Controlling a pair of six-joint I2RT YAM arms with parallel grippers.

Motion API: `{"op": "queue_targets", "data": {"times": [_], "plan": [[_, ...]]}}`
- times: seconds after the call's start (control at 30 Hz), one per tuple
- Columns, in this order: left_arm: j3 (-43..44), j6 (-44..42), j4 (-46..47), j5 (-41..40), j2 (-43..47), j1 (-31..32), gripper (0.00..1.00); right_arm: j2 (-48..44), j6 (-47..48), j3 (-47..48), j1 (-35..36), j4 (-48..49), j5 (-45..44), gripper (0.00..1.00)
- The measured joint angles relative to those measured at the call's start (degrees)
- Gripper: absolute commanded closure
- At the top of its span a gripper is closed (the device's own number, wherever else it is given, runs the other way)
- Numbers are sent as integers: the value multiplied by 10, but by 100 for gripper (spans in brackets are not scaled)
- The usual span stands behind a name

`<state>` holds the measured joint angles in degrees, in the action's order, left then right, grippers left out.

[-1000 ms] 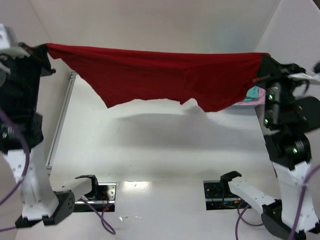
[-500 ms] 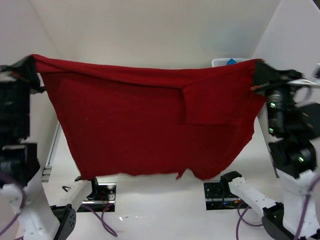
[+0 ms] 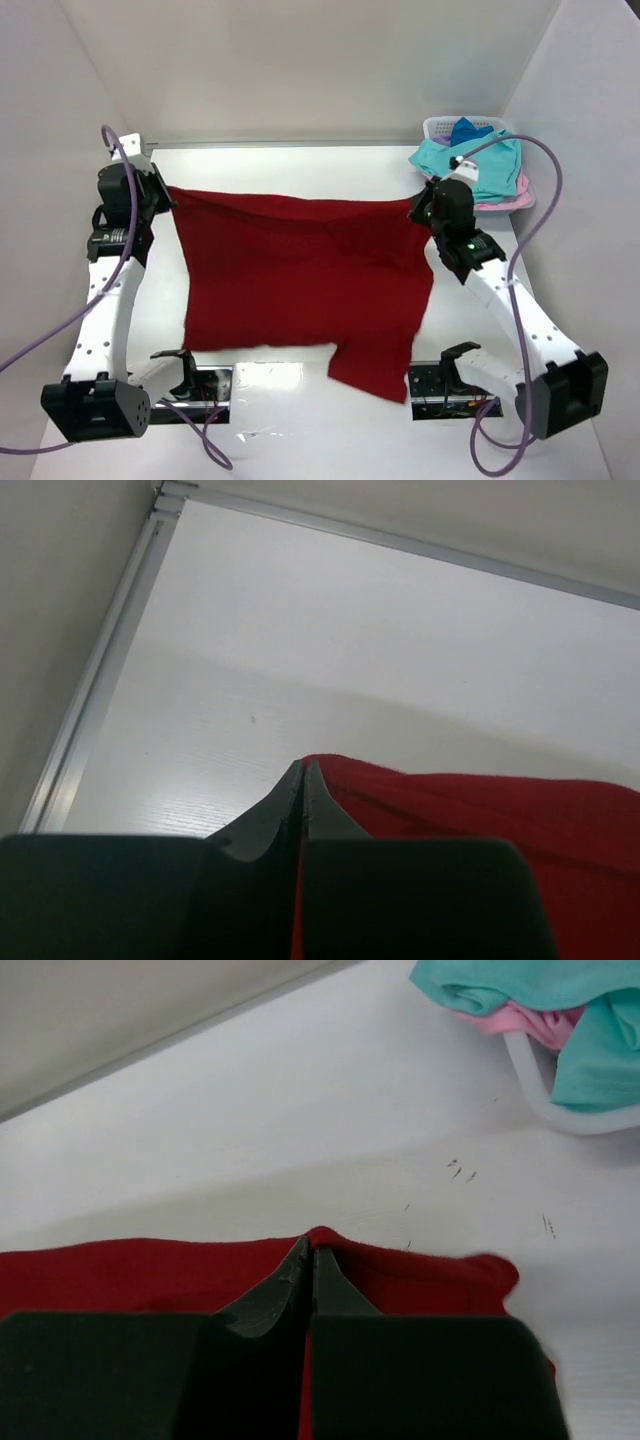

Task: Fold and stack the t-shirts
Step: Flatten out the tshirt

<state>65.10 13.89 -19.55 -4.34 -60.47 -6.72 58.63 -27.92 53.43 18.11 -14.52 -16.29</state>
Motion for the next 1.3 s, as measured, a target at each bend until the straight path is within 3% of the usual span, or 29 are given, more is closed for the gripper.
{"op": "queue_targets", "data": {"times": [0.23,0.5,0.97,1.3], "plan": [[-25,17,76,-6,-86,0,100,108,-10,-10,0,91,-5,100],[2,28,127,-3,-219,0,100,264,-13,26,0,156,-6,100],[176,25,177,-2,-409,-15,100,449,-12,234,-54,187,-10,100],[239,25,196,14,-525,-20,100,596,-1,359,-72,181,1,100]]}}
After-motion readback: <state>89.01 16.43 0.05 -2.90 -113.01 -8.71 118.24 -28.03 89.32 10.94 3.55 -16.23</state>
